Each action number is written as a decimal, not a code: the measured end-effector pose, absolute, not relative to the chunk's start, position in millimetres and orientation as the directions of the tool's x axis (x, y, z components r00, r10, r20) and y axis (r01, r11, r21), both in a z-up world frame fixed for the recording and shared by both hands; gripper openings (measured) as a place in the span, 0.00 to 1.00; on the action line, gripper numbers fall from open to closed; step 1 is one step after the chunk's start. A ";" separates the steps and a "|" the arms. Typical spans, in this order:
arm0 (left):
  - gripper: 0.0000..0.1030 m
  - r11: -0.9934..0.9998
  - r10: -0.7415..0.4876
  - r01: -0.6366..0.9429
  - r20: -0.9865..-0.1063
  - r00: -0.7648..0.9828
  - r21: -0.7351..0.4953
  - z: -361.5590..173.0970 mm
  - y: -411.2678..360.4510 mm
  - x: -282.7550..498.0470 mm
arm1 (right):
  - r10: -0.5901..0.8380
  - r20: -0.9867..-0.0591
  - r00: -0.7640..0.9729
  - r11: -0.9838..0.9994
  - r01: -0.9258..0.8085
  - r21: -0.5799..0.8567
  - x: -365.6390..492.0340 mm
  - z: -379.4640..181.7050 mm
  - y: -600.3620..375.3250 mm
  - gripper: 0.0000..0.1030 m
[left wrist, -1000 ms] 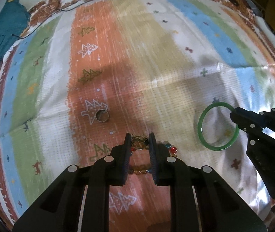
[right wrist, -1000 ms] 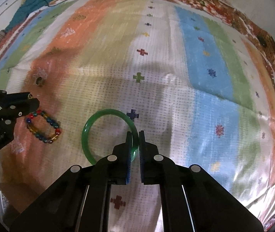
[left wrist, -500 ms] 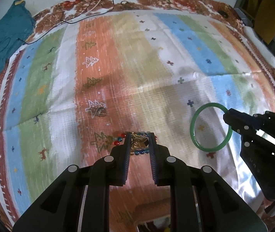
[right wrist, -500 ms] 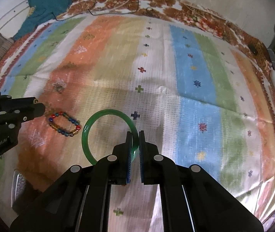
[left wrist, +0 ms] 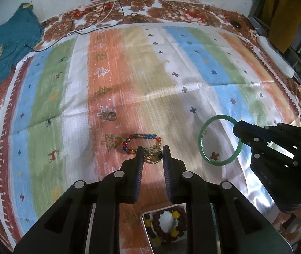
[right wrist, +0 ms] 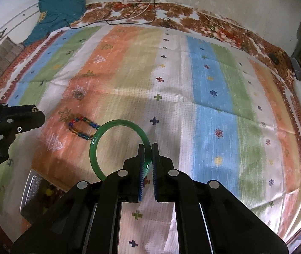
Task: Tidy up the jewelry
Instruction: 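Carry the gold ring with the left tool while the right tool carries the green bangle to the tin, then open the left tool over the tin while the right tool drops the green bangle into it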
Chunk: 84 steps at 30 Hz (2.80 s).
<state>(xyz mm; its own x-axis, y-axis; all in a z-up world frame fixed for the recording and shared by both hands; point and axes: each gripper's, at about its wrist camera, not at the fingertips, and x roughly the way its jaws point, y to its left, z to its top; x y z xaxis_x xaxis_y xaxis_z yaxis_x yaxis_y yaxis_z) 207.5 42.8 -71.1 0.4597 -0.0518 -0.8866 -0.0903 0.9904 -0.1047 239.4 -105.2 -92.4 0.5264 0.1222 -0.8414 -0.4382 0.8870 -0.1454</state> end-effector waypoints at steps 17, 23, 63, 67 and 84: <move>0.17 0.991 -0.053 -0.077 -0.859 0.510 -0.107 -52.6 31.4 169.1 | 0.171 -0.810 0.561 0.872 -0.469 -0.141 198.6 -74.4 -108.6 0.08; 0.17 0.992 -0.059 -0.065 -0.847 0.528 -0.110 -46.7 24.3 155.4 | 0.185 -0.802 0.568 0.868 -0.477 -0.138 187.1 -70.3 -110.6 0.08; 0.37 0.983 -0.031 -0.138 -0.855 0.517 -0.120 -50.3 29.2 114.8 | 0.213 -0.840 0.499 0.867 -0.493 -0.072 155.2 -77.7 -124.0 0.44; 0.40 0.980 -0.016 -0.162 -0.857 0.514 -0.116 -51.9 35.3 118.5 | 0.208 -0.841 0.499 0.869 -0.490 -0.075 158.8 -78.4 -122.0 0.49; 0.56 0.956 0.062 -0.277 -0.861 0.505 -0.094 -56.8 61.3 143.6 | 0.188 -0.853 0.487 0.862 -0.499 -0.095 182.4 -84.8 -101.0 0.63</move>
